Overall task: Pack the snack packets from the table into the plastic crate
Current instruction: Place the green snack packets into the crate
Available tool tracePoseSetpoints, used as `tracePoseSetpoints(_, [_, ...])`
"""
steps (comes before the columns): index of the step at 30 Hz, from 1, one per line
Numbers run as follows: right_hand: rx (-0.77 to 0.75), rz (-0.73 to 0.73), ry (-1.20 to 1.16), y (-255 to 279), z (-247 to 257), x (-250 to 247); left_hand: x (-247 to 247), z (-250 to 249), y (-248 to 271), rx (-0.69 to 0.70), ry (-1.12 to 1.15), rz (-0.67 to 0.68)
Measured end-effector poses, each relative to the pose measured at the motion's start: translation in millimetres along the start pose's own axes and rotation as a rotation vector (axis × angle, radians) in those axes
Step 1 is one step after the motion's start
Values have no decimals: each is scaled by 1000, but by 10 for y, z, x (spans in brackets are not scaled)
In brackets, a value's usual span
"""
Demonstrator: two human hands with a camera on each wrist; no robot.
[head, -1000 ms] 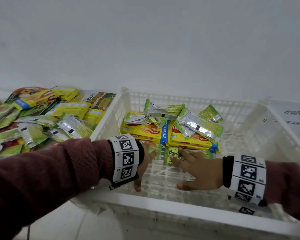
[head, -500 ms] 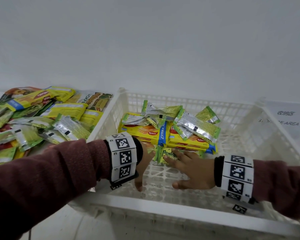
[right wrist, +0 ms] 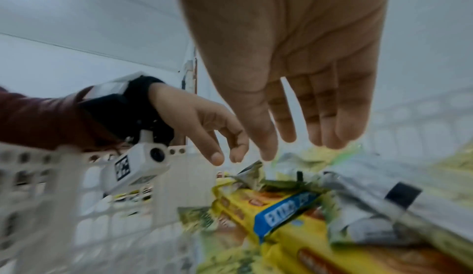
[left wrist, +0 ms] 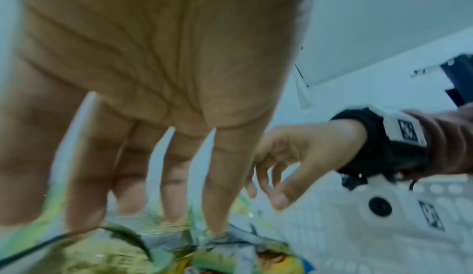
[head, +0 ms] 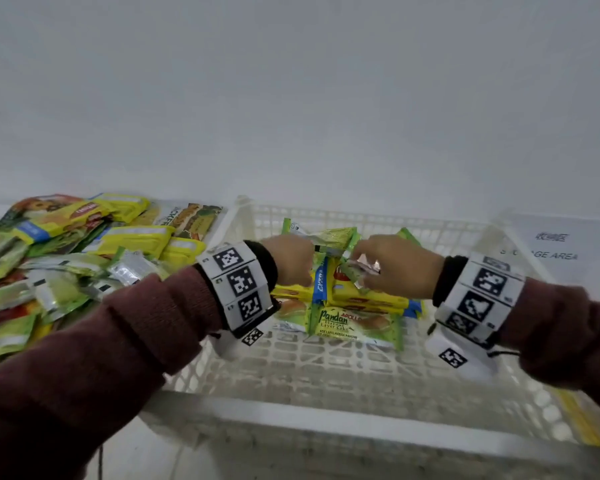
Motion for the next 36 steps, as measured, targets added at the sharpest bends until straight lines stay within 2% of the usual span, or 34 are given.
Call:
tracePoseSetpoints(2, [86, -66, 7, -70, -76, -102, -69, 52, -44, -42, 34, -131])
tracePoseSetpoints(3, [124, -66, 14, -110, -96, -116, -70, 66, -76, -63, 43, -146])
tracePoseSetpoints(9, [260, 8, 135, -303, -58, -29, 4, 60, -250, -69, 31, -97])
tracePoseSetpoints(19, [246, 12, 331, -334, -2, -34, -33, -61, -253, -116, -224, -195])
tracePoseSetpoints(25, [235, -20, 331, -337, 33, -131, -184, -65, -169, -140, -292, -294])
tracePoseSetpoints(28, [194, -36, 224, -284, -18, -268, -321, -3, -56, -159, -156, -383])
tracePoseSetpoints(32, [124, -44, 41, -123, -96, -489, -495, 197, 38, -142, 229, -448])
tracePoseSetpoints(36, [24, -36, -119, 109, -164, -648, -527, 305, 104, -88, 510, -449])
Point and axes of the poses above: each hand's wrist, its own y-axis away from the middle knuckle, its own x-axis out of the palm, z = x × y, the point moved 3 cm from there along -y, towards the middle knuckle, and after that the axes turned 15 degrees about z, right-handed, at the moved point
